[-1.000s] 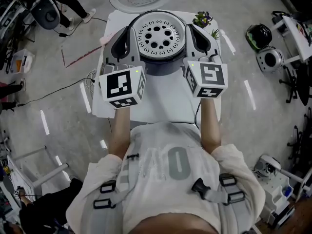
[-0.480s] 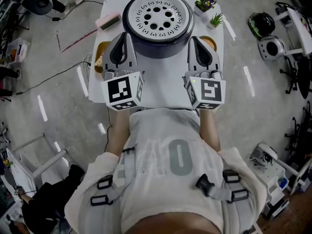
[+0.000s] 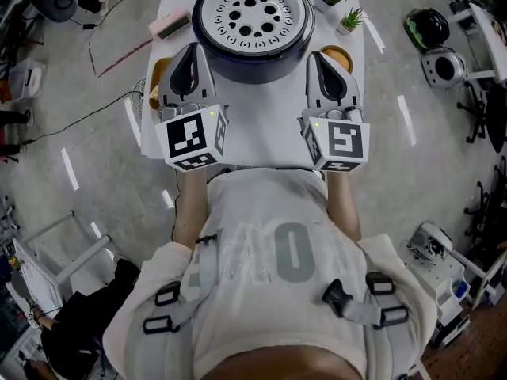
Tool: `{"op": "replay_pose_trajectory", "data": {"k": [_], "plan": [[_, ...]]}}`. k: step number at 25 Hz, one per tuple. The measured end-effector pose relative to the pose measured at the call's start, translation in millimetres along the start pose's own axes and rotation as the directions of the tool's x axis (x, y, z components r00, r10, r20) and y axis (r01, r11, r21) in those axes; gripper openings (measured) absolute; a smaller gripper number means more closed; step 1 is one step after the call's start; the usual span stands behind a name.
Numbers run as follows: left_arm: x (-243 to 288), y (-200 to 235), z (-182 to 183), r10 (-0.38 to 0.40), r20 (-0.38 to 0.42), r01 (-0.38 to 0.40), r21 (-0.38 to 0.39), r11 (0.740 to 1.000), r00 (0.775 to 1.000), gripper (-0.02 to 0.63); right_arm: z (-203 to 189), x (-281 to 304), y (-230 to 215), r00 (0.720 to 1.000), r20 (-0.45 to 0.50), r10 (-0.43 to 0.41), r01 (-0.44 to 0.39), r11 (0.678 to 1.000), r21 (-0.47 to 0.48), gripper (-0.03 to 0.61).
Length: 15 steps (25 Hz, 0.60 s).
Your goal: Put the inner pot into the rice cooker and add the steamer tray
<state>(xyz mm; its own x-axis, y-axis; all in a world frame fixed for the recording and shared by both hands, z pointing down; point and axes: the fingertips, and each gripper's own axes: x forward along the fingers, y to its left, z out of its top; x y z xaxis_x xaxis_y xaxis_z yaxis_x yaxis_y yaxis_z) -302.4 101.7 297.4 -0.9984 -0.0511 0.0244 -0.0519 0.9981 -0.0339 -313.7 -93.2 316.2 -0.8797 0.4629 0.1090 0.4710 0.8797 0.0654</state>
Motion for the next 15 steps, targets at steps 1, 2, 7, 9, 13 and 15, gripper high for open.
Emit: {"op": "replay_pose_trajectory", "data": {"k": [1, 2, 7, 9, 13, 15], "plan": [[0.4, -0.3, -0.4, 0.001, -0.002, -0.001, 0.001, 1.0, 1.0, 0.021, -0.9, 0.3, -1.0, 1.0, -0.004, 0.0, 0.0, 1.0, -0.001, 0.009], [0.8, -0.5, -1.1, 0.001, -0.005, -0.001, 0.002, 1.0, 1.0, 0.021, -2.1, 0.5, -1.7, 1.0, -0.008, 0.001, -0.001, 1.0, -0.001, 0.009], [3.2, 0.4, -6.3, 0.003, -0.023, -0.003, 0.005, 1.0, 1.0, 0.021, -8.5, 2.4, -4.7, 1.0, -0.022, 0.0, 0.0, 1.0, 0.004, 0.009], [4.4, 0.6, -6.7, 0.005, -0.026, -0.005, 0.004, 1.0, 1.0, 0.021, -9.8, 3.1, -6.3, 1.0, -0.027, 0.001, -0.001, 1.0, 0.003, 0.009], [6.3, 1.3, -6.6, 0.01, -0.024, -0.01, -0.001, 1.0, 1.0, 0.021, -12.0, 3.9, -9.6, 0.999, -0.032, 0.002, -0.002, 1.0, -0.003, 0.009], [7.2, 2.3, -7.5, 0.013, -0.023, -0.013, -0.002, 1.0, 1.0, 0.021, -13.7, 4.1, -11.3, 0.999, -0.032, -0.001, 0.001, 1.0, -0.003, 0.008]]}}
